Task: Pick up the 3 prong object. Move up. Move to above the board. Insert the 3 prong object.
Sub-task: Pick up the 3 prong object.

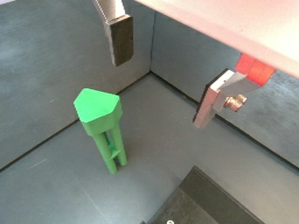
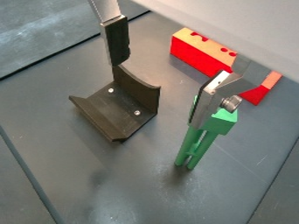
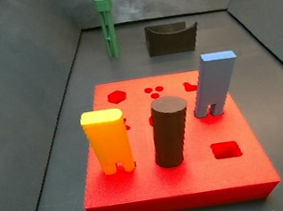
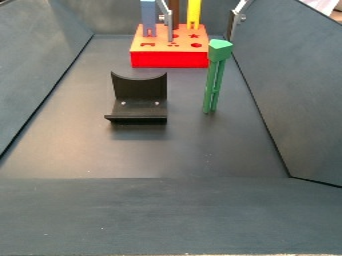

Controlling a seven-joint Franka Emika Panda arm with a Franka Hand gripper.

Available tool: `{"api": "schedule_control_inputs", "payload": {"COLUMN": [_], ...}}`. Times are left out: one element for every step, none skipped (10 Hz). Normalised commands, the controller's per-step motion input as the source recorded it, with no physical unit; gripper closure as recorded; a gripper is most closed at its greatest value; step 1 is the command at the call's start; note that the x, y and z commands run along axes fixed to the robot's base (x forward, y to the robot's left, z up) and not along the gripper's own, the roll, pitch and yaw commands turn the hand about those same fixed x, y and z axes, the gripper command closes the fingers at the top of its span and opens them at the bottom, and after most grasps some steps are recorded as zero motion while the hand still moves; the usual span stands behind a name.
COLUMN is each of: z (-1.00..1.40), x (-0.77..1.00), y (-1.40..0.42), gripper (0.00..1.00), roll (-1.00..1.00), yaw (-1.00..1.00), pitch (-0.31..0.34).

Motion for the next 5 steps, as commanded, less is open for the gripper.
{"api": "schedule_control_inputs", "payload": {"z": [0.23,0.21,0.00,-0.23,-0.48], "x": [-0.23,-0.58,-0.45,-0.43,-0.34], "y": [-0.41,-0.46,-0.41,-0.30,-0.17], "gripper": [0.00,0.00,0.00,0.00,0.00], "roll": [0.24,0.22,0.21,0.08,0.02], "yaw": [0.16,-0.14,-0.30,-0.43,-0.68], "pitch": [-0.061,-0.093,-0.043,-0.047,0.000]}}
